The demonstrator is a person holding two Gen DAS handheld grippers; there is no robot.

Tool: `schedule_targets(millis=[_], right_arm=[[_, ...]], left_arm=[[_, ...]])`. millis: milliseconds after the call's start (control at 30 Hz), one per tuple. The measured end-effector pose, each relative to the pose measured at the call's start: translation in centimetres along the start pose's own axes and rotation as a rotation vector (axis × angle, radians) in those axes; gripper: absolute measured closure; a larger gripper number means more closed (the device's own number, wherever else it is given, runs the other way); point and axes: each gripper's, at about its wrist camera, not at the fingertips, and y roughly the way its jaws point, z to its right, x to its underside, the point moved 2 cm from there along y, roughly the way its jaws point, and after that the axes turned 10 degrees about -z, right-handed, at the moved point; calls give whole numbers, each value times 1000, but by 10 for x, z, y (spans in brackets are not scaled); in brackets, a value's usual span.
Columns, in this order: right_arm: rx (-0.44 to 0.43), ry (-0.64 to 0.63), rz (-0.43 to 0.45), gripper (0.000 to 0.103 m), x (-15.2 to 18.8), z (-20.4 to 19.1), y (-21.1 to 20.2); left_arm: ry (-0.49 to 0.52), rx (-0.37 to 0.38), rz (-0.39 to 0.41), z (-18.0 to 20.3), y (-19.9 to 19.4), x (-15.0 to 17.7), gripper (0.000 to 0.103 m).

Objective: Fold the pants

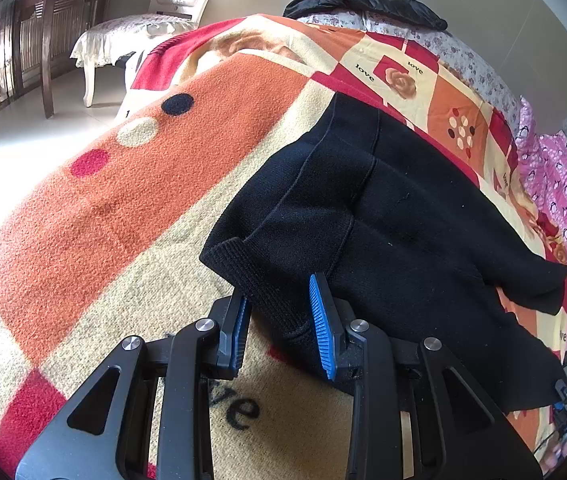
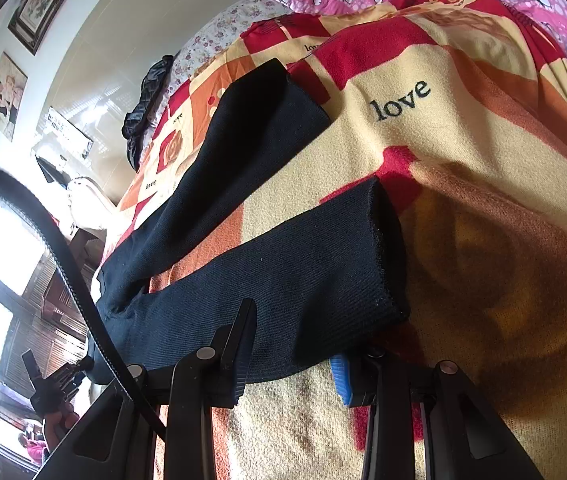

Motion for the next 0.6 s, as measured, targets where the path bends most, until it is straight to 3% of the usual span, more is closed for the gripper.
schedule_targets(millis=[467, 600], right_arm=[[69, -46, -7, 70, -2, -9, 4], [41, -29, -3, 70, -2, -3, 4]], left_arm=[[-4, 2, 1, 1, 2, 1, 75], [-1, 0, -1, 2, 1, 0, 75]])
